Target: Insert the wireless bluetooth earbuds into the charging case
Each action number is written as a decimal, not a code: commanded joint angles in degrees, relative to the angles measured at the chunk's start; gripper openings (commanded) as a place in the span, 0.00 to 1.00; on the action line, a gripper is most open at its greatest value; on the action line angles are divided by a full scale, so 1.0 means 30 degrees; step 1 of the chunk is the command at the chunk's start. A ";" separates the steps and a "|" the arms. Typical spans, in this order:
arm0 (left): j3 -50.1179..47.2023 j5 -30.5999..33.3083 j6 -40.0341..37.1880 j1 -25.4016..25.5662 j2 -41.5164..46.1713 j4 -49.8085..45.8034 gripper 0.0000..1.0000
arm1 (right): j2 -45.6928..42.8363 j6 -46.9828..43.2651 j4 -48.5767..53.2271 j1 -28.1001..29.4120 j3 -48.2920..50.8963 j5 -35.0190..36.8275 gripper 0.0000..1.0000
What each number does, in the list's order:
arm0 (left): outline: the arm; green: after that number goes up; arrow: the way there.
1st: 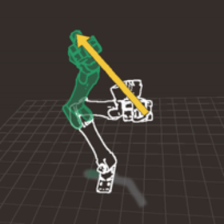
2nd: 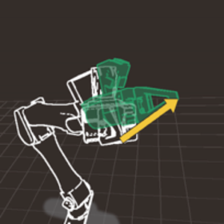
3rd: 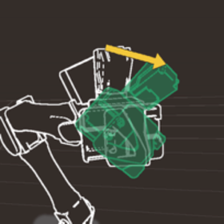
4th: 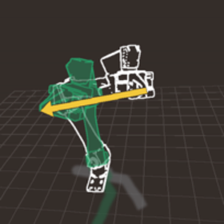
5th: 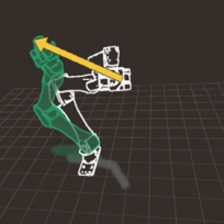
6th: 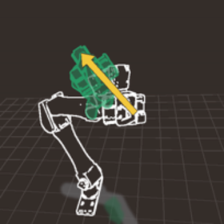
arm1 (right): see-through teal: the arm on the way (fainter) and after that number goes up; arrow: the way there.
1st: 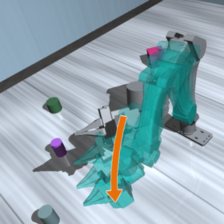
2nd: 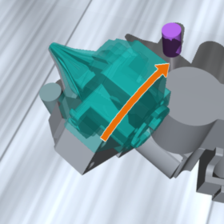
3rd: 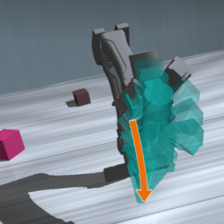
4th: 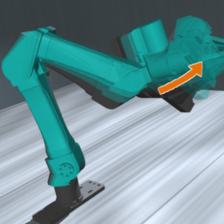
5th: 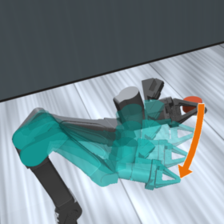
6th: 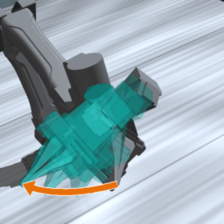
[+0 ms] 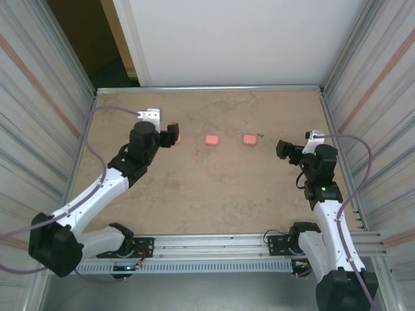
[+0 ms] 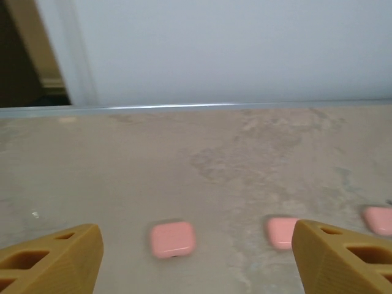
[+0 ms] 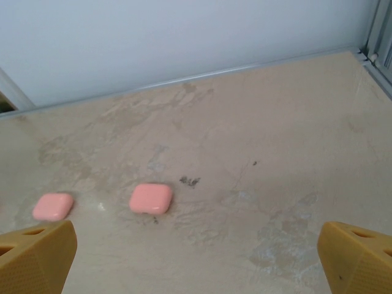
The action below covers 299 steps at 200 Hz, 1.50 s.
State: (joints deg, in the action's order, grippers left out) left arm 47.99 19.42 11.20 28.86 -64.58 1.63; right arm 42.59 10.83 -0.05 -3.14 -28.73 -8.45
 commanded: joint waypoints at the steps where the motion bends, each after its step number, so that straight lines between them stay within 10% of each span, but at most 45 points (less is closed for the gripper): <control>1: -0.1391 0.1623 -0.1023 -0.0698 0.1407 0.0994 0.82 | 0.0495 -0.1213 -0.3696 -0.0143 0.1135 0.0442 0.99; 136: -0.6799 0.3527 -0.3877 -0.3404 0.4342 0.5140 0.95 | 0.8943 -0.2009 -1.6838 -0.0168 0.5171 0.1449 0.99; 206: -0.7929 0.3121 -0.3618 -0.4634 0.3839 0.5512 0.99 | 0.9230 -0.2325 -1.5283 -0.0324 0.4458 0.0270 0.99; 299: -0.9814 0.1397 -0.3968 -0.5759 0.2324 0.8836 0.99 | 1.4224 -0.2244 -2.1354 -0.0304 0.5574 0.0392 0.99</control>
State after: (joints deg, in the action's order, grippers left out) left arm 19.46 25.12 0.56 12.05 -56.10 21.93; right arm 81.14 5.28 -55.75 -3.79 -12.80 -7.22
